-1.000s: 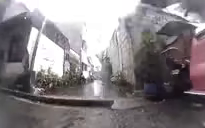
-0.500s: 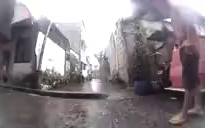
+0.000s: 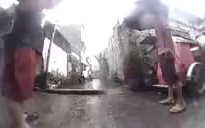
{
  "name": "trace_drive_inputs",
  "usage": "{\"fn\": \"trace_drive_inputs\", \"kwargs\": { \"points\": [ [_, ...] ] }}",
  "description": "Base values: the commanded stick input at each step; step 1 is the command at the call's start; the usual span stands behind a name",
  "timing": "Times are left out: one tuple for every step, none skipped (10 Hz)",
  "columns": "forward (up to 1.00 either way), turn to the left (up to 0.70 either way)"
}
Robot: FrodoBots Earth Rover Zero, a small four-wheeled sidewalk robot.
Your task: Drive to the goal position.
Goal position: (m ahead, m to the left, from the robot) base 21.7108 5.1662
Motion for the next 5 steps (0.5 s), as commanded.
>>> {"fn": "trace_drive_inputs", "kwargs": {
  "points": [
    [0.00, 0.00],
    [0.00, 0.00],
    [0.00, 0.00],
    [0.00, 0.00],
    [0.00, 0.00]
  ]
}}
